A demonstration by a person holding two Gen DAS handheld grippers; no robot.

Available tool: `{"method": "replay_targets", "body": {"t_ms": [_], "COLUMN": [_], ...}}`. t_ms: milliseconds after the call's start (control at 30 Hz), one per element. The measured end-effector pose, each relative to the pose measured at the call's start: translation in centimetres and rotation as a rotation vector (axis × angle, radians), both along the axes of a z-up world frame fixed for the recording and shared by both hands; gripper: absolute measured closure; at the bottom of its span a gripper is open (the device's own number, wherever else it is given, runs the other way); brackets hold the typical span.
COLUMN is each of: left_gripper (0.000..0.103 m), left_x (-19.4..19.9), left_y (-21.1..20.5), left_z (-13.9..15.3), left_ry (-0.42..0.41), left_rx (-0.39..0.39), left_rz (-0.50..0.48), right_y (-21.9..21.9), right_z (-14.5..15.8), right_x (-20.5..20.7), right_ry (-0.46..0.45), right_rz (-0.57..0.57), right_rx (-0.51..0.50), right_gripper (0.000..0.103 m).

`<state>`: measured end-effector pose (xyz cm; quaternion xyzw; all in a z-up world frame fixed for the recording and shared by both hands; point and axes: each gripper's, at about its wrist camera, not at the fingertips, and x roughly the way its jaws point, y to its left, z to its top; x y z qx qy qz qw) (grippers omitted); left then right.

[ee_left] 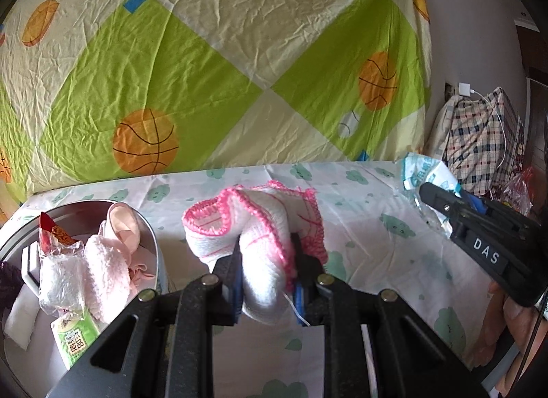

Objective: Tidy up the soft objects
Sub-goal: 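Carry the towel and cotton swab pack with both grippers over the tin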

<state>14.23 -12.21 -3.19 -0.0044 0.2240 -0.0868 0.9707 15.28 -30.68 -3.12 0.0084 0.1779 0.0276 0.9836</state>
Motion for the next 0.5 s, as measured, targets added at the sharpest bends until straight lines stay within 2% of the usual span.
{"method": "replay_targets", "body": {"t_ms": [500], "left_gripper": [0.083], "left_x": [-2.2], "left_y": [1.4], "left_z": [0.3], "left_ry": [-0.056], "left_rx": [-0.011], "left_rz": [0.044], "right_y": [0.8], "right_z": [0.5], "right_x": [-2.3], "right_ry": [-0.083], "right_rz": [0.007], "right_rx": [0.016], "right_gripper": [0.071]}}
